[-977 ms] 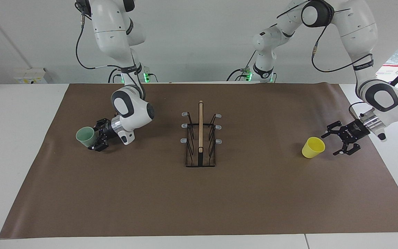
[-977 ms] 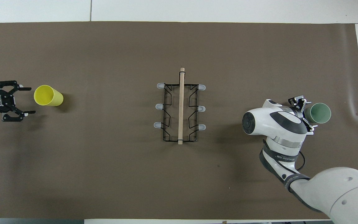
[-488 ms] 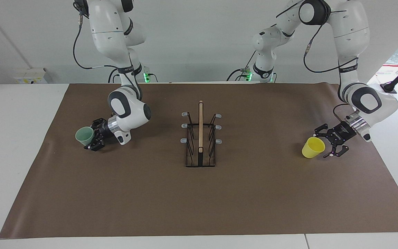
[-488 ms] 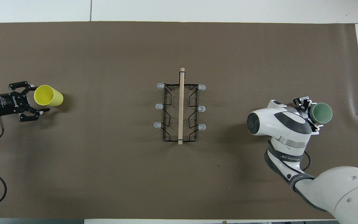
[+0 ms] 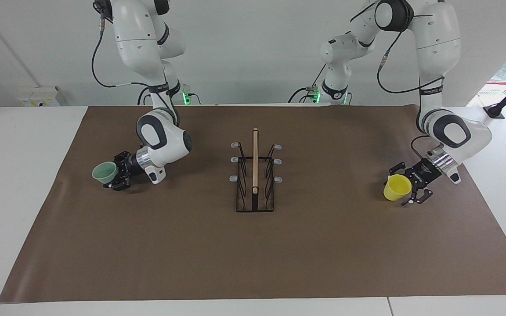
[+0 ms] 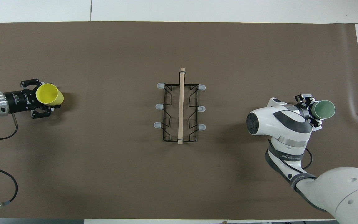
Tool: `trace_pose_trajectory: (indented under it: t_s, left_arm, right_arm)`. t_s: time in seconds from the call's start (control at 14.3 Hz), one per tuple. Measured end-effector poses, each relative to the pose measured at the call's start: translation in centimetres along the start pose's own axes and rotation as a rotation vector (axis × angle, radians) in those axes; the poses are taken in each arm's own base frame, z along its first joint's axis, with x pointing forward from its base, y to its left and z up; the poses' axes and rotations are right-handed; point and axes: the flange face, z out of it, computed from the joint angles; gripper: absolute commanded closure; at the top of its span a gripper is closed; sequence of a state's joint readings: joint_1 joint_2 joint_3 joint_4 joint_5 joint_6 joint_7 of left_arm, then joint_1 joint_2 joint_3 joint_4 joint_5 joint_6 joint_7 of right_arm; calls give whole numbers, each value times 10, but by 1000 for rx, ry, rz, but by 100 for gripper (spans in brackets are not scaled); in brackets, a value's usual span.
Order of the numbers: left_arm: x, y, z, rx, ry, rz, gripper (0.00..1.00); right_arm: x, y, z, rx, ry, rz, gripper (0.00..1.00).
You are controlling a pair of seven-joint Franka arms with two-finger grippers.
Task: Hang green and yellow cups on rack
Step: 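Grasp the yellow cup with the left gripper while the right grasps green, then lift the yellow cup with the left gripper while the right lifts green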
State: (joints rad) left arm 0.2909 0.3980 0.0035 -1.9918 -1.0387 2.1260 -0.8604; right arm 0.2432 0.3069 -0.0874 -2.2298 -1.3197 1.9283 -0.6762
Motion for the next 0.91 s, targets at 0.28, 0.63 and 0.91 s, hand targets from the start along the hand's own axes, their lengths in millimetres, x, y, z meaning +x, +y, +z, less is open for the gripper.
trace_pose_trajectory:
  t_s: [0.28, 0.63, 0.91]
  left_arm:
    - [-21, 7, -3, -48, 37, 48, 100]
    - [-82, 20, -53, -93, 108, 217, 100]
    - [-163, 6, -81, -3, 293, 481, 100]
  right_arm:
    - [-41, 24, -10, -10, -12, 99, 100]
    - [-130, 16, 11, 106, 138, 346, 100]
    - [-165, 26, -4, 210, 347, 500, 100]
